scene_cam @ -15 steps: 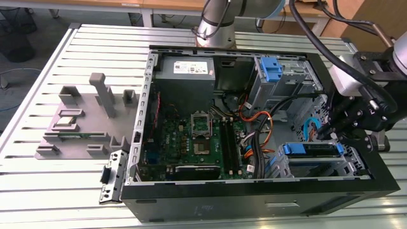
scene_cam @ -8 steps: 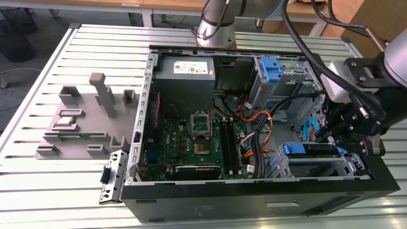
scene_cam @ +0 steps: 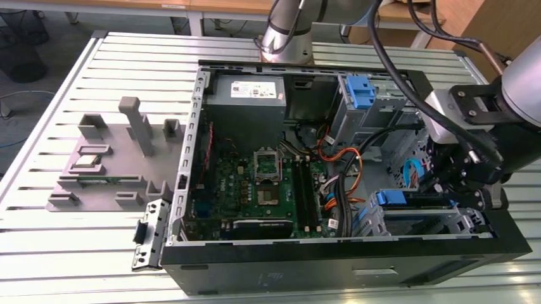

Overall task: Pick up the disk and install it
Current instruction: 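Insert the first disk wire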

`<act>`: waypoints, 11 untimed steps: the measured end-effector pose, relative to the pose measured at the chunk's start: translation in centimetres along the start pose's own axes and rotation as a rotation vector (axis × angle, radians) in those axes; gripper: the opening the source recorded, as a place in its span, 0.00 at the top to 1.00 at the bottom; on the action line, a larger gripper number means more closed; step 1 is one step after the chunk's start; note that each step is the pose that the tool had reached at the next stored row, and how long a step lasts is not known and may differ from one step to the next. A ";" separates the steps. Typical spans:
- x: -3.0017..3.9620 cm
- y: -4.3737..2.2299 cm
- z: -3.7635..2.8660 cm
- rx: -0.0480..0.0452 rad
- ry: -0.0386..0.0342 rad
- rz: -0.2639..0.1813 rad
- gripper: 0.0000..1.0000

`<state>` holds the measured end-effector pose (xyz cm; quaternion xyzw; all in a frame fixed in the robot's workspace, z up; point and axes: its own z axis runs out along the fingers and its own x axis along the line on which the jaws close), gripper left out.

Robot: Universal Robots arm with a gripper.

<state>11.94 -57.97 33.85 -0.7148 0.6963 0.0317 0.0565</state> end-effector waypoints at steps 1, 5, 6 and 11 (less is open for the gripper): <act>0.02 0.06 0.07 0.0020 0.0000 -0.001 0.84; 0.05 0.20 0.20 0.0068 0.0003 -0.003 0.84; 0.06 0.25 0.20 0.0074 0.0003 -0.003 0.84; 0.20 0.35 0.19 0.0107 0.0002 -0.004 0.84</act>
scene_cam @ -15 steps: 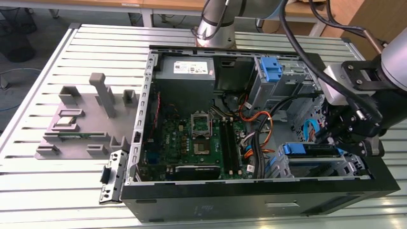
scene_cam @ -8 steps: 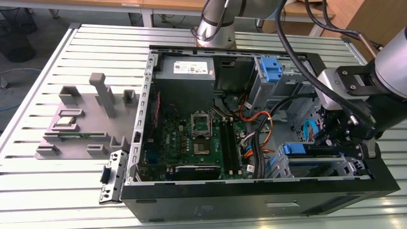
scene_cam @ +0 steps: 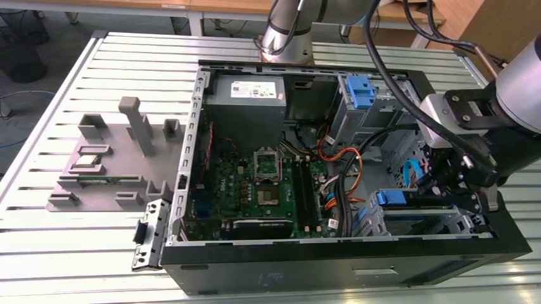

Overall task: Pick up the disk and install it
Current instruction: 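Insert the first disk wire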

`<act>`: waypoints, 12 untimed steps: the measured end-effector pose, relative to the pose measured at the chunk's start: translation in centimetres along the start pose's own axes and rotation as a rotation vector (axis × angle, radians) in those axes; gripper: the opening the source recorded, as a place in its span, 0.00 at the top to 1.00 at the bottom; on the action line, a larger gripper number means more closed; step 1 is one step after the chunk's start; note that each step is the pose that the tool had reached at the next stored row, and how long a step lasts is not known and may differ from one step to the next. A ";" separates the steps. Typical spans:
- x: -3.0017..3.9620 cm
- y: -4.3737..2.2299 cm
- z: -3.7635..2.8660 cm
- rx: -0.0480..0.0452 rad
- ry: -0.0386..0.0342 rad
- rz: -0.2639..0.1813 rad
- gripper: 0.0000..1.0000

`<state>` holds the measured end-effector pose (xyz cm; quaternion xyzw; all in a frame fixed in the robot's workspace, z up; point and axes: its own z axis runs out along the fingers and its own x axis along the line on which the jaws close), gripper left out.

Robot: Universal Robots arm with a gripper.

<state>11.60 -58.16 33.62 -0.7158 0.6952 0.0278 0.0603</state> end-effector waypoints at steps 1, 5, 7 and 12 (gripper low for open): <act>0.03 0.01 0.00 0.0009 0.0001 0.000 0.84; 0.10 0.08 0.00 0.0047 0.0001 0.000 0.84; 0.13 0.14 -0.01 0.0062 0.0003 -0.001 0.84; 0.18 0.23 0.12 0.0124 0.0002 -0.001 0.84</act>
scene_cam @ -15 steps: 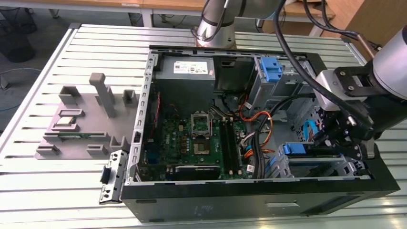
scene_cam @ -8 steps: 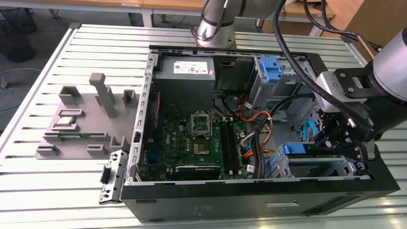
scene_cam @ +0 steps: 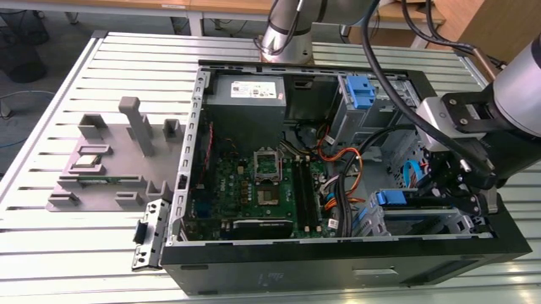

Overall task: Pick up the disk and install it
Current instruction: 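Insert the first disk wire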

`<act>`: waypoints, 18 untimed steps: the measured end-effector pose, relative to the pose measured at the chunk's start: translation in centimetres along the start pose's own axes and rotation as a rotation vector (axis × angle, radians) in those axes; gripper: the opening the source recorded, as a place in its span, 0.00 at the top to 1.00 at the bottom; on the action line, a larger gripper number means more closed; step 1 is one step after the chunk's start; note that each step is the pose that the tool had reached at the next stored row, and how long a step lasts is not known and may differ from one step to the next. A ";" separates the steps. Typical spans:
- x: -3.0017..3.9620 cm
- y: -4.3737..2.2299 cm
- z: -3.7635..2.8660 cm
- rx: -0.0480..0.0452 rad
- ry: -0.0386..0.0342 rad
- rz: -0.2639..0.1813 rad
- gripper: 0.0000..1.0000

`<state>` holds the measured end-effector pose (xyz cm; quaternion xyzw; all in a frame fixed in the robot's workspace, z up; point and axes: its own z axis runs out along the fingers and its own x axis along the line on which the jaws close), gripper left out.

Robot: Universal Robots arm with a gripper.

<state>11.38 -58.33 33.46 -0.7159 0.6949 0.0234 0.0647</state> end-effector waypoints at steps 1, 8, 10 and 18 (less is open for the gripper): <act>0.01 0.02 0.05 0.0019 0.0004 0.000 0.84; 0.01 0.04 0.10 0.0032 0.0001 -0.001 0.84; 0.00 0.04 0.01 0.0032 -0.0003 0.000 0.84; -0.02 0.16 -0.07 0.0058 0.0002 -0.001 0.84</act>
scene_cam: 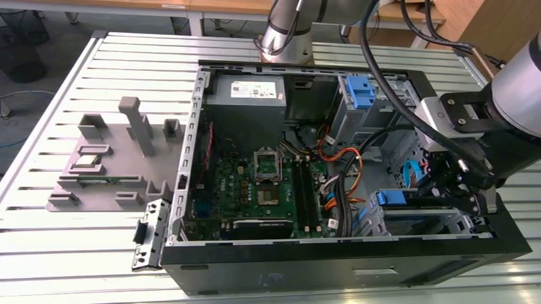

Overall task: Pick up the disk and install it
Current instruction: 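Insert the first disk wire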

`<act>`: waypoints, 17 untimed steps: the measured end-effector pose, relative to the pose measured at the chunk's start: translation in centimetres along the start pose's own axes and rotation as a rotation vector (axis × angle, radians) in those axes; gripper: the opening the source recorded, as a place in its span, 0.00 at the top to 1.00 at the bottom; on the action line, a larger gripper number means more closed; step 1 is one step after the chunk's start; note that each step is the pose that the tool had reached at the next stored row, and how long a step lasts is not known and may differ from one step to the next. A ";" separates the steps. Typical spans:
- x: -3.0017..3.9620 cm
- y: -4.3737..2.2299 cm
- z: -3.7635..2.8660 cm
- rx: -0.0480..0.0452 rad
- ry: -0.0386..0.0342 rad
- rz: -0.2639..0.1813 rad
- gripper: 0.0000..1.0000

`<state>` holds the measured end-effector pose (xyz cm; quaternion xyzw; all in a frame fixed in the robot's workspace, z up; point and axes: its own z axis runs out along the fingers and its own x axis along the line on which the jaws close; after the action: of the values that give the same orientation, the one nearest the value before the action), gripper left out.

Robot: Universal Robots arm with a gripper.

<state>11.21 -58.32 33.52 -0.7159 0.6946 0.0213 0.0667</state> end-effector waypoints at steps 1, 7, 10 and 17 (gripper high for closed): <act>0.00 0.02 0.02 0.0008 0.0001 0.000 0.84; 0.03 0.16 0.30 0.0047 0.0002 -0.001 0.84; 0.07 0.19 0.55 0.0056 0.0004 -0.001 0.84; 0.08 0.20 0.63 0.0057 0.0003 -0.001 0.84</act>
<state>11.06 -58.33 32.87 -0.7160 0.6944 0.0192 0.0687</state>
